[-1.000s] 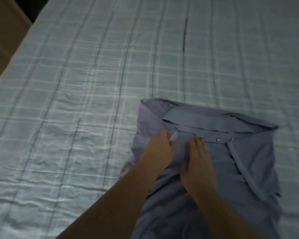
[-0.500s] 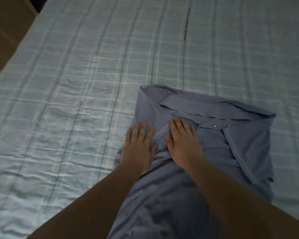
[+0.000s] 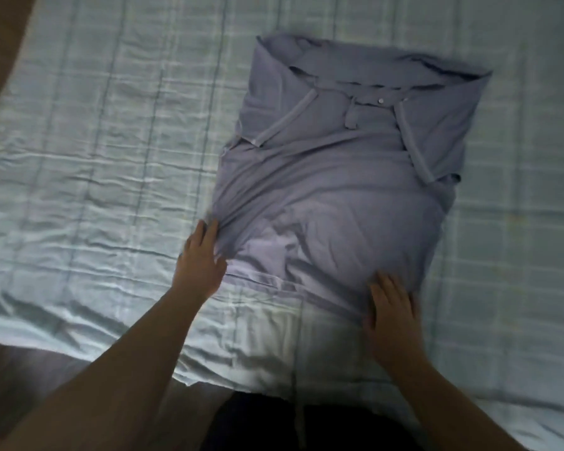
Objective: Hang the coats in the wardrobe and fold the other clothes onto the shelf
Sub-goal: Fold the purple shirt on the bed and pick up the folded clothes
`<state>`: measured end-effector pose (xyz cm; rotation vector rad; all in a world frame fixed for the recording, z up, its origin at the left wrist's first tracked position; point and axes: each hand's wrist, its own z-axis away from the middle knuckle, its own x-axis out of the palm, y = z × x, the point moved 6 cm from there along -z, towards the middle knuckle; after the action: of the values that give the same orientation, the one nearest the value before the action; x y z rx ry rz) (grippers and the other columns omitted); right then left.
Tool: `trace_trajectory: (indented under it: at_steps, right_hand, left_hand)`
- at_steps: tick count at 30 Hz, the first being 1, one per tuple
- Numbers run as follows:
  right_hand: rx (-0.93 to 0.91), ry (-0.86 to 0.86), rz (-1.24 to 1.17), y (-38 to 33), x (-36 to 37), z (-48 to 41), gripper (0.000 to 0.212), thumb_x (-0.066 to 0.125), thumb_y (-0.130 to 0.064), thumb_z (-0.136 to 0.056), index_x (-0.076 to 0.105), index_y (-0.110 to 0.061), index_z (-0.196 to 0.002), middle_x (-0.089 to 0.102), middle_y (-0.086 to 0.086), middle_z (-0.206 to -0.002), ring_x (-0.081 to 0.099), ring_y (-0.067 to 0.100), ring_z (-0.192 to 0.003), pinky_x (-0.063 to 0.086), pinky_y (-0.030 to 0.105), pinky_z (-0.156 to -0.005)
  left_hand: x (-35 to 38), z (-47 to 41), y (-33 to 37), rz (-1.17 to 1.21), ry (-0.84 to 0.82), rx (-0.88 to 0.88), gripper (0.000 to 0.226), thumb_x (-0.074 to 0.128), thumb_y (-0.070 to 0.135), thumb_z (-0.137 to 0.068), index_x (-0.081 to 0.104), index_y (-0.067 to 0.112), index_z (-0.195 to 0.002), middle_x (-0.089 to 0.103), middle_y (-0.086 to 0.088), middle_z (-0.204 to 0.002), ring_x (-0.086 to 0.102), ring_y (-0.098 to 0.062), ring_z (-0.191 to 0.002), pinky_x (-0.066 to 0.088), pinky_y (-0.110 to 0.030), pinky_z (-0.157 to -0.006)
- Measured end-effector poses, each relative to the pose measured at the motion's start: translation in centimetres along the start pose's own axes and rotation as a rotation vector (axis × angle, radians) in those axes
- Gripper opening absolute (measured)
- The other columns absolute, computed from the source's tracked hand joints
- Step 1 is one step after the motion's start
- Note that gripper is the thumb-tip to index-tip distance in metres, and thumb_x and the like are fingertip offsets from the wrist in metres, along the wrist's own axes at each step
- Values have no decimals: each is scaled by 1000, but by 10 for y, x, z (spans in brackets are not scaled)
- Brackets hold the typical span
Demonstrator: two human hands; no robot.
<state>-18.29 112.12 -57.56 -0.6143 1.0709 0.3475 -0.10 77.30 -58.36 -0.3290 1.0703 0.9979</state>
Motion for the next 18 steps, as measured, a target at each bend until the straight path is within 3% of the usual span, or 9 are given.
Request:
trace_trajectory:
  at_steps: [2,4,6,8,10,13,16,18]
  right_hand:
    - [103,93,-106,18,4,36,42,61,-11,-77,62,-7,-119,58,16,-132,51,33,-123,42,49,-102]
    - [352,185,-380,31,-2,55,29,69,-1,-80,61,-7,-107,62,16,-111,58,34,-103,47,37,-86]
    - [614,265,-643,33,-6,62,17,68,-4,-83,56,-9,-94,59,9,-88,55,25,-80,38,31,-63]
    - [772,261,-754,38,-1,55,17,67,-13,-84,57,-1,-91,60,12,-80,54,22,-73,35,32,-57]
    - [844,161,-745,38,7,47,26,67,-16,-86,59,7,-95,60,18,-83,57,26,-79,36,33,-64]
    - [880,132,-826,32,1,47,15,60,-7,-90,59,7,-95,60,23,-89,54,28,-81,36,33,-66]
    - [910,219,-1211,25,-17,68,10,57,-1,-89,58,1,-99,59,17,-87,55,23,-72,46,23,-50]
    - [927,221,-1439,26,-29,86,13,57,1,-88,59,-1,-101,62,15,-90,61,24,-76,54,24,-52]
  left_hand:
    - [1,25,-18,66,54,-123,75,69,26,-88,30,17,-151,44,-15,-146,47,-38,-127,44,-54,-99]
    - [1,35,-34,312,93,-294,59,70,26,-88,44,10,-139,61,-14,-115,60,-35,-102,49,-43,-83]
    - [5,38,-42,528,61,-438,38,71,26,-88,60,5,-118,64,-8,-86,60,-27,-75,44,-33,-65]
    - [4,39,-40,621,27,-443,21,70,28,-88,67,6,-88,60,-6,-67,54,-25,-65,38,-29,-57]
    - [1,47,-39,828,11,-440,22,67,26,-93,62,9,-78,59,-6,-67,56,-25,-67,40,-30,-57]
    - [-6,68,-34,1224,-50,-471,16,59,22,-99,58,12,-87,67,-7,-79,69,-24,-80,51,-35,-66]
    - [-22,95,-32,1269,-110,-451,13,59,18,-99,61,6,-95,72,-13,-80,69,-24,-78,59,-39,-74]
    - [-35,114,-37,1239,-102,-438,14,60,16,-98,61,3,-95,73,-11,-72,68,-25,-73,60,-37,-71]
